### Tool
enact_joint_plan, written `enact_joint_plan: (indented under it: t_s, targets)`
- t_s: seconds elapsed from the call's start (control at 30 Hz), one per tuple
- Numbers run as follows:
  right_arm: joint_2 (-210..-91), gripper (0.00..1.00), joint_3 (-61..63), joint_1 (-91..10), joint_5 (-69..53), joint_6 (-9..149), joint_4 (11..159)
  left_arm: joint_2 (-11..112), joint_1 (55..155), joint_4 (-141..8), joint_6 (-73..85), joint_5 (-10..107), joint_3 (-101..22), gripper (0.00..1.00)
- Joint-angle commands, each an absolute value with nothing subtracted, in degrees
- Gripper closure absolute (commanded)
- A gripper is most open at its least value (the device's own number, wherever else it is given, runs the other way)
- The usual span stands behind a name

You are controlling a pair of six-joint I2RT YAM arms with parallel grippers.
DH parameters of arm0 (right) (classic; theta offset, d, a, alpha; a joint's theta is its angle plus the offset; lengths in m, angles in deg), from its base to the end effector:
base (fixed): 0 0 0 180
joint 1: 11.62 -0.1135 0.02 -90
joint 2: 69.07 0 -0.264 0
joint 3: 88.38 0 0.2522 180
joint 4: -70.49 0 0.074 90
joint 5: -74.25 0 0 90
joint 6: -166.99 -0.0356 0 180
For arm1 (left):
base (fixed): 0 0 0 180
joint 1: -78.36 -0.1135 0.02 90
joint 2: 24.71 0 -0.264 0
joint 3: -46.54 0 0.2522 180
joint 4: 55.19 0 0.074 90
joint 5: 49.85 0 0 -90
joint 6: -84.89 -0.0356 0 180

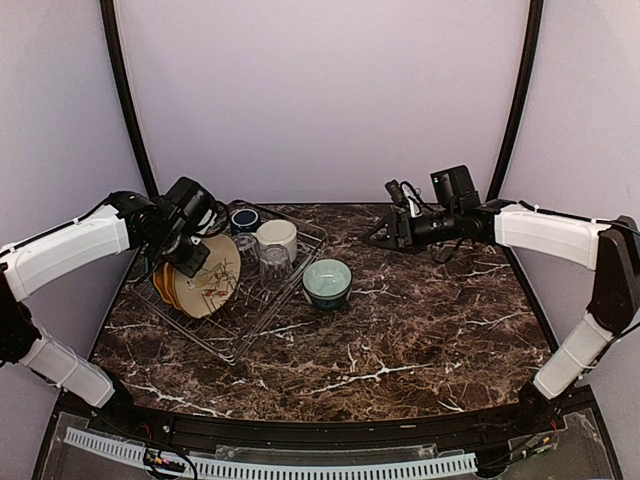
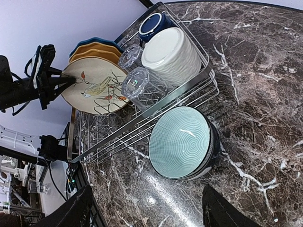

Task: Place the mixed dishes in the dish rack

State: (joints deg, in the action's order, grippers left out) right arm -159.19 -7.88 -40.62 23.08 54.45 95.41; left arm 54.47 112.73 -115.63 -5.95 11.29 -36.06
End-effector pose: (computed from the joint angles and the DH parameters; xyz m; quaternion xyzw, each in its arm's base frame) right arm 0.2979 0.1907 0.2777 -0.2015 0.8248 0.4558 0.2673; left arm 0.2404 -0.1436 0.2996 0.2134 0.9065 0.1495 0.3321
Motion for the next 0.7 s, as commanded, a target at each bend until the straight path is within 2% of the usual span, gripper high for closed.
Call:
enact_joint_plan:
  t_s: [0.0,0.37,0.43,0.6,0.67]
  targets:
    - [-160.1,0.24,-7.7,-41.1,18.9,56.5,98.1,54.5,112.2,-116.7,-5.4,13.7,-36.3,0.78]
    - [-164.2,0.25,-4.1,-44.5,9.8,59.2,103.8,50.9,112.0,-119.4,-5.4,14.9,-39.1,0.62]
    - [-166.0,0.26,-2.2,-45.6,6.9,59.7,105.6,49.6,112.0,-119.4,-5.4,15.8,-39.6,0.56]
    - [-171.0,0.30,2.7,-48.0,1.9,60.0,109.1,45.5,112.0,-116.9,-6.1,20.3,-39.6,0.34]
    - [-173.8,0.33,5.3,-48.9,0.0,60.2,110.9,44.1,112.0,-115.7,-6.3,21.5,-39.1,0.29]
